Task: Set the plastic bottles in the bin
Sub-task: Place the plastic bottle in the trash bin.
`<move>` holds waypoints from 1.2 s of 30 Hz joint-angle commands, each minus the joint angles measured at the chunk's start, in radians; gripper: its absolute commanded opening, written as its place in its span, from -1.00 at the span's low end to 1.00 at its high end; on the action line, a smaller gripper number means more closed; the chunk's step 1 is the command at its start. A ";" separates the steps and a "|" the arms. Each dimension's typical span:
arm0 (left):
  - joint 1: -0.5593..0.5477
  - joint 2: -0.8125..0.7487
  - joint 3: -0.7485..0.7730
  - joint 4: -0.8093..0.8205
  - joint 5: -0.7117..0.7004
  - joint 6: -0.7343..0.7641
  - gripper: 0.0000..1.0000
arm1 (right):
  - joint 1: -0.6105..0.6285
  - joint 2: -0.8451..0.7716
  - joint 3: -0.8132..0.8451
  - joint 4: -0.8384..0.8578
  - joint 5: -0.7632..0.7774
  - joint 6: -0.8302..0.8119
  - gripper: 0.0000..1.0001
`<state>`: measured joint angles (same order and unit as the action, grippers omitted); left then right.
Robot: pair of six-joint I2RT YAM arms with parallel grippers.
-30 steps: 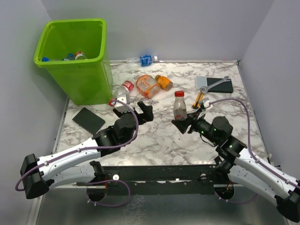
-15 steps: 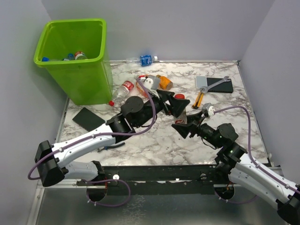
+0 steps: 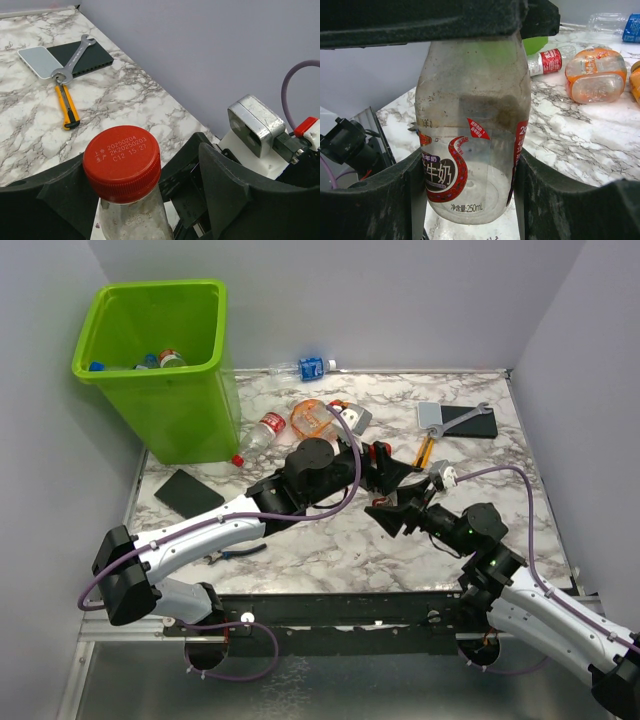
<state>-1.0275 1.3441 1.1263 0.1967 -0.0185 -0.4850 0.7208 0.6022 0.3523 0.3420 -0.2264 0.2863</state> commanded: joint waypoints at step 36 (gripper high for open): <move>0.066 -0.050 -0.042 0.021 -0.007 -0.045 -1.00 | 0.008 0.069 0.122 -0.137 0.024 0.072 1.00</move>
<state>-0.9577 1.3037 1.1027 0.2111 -0.0071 -0.5602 0.7208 0.6434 0.3832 0.3164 -0.2329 0.3012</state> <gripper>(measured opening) 0.429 0.977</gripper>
